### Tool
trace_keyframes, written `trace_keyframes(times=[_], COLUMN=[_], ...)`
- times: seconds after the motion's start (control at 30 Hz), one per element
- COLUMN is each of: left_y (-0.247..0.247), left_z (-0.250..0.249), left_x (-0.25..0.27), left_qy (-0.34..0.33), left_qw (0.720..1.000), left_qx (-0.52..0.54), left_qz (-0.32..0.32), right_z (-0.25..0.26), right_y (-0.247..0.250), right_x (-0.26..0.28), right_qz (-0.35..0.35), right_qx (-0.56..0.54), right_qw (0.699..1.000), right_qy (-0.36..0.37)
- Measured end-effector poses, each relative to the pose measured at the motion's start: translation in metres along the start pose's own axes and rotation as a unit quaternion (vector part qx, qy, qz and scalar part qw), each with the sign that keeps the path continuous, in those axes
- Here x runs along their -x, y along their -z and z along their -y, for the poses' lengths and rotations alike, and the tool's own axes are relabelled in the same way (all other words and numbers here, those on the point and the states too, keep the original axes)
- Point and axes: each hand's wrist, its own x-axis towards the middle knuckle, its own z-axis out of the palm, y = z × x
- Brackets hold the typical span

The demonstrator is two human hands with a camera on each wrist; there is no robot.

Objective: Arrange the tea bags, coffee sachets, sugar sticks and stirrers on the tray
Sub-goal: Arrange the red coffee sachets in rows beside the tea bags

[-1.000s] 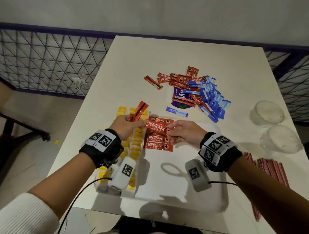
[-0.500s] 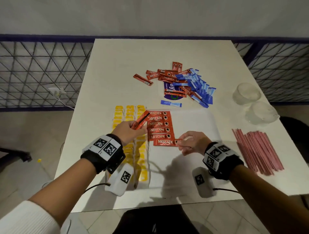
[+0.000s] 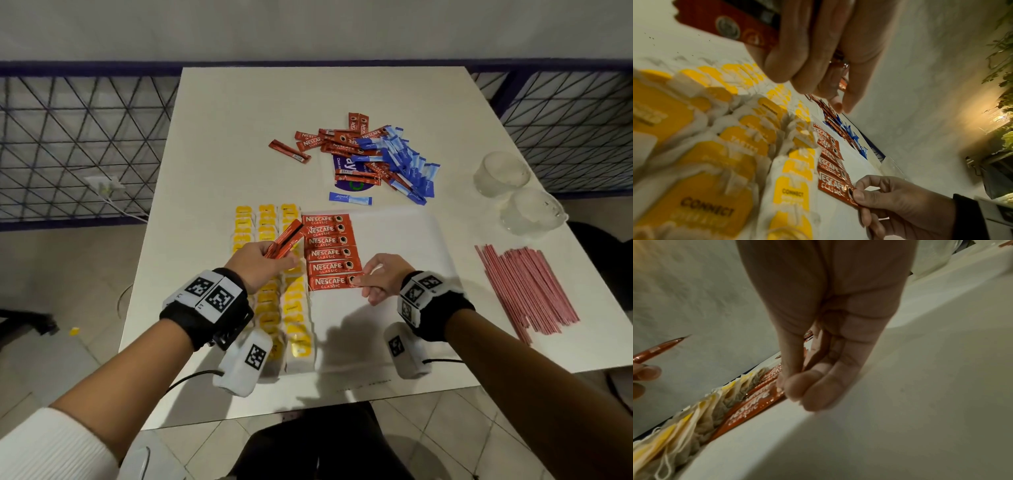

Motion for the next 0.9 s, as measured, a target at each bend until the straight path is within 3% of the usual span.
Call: trace_keyframes(times=[0.6,0.7,0.8,0.9], left_y=[-0.002,-0.005,-0.008,-0.012], left_z=[0.003,0.003,0.001,-0.001], left_x=[-0.001,0.0,0.006,0.01], left_qy=[0.0,0.0,-0.003,-0.005], left_qw=[1.0,1.0,0.997,0.988], left_qx=[0.01,0.012,0.04,0.089], left_qz=[0.007,0.021,0.07,0.123], right_z=[0.0,0.0,0.01,0.028], right_y=[0.0,0.001,0.001,-0.003], right_x=[-0.007,-0.004,0.005,0.021], right_qz=[0.001,0.01,-0.021,0.014], right_qx=[0.02,0.065,0.119,0.042], right_qw=[1.0,0.998,0.992,0.993], right_qy=[-0.017,-0.012,0.03,0.111])
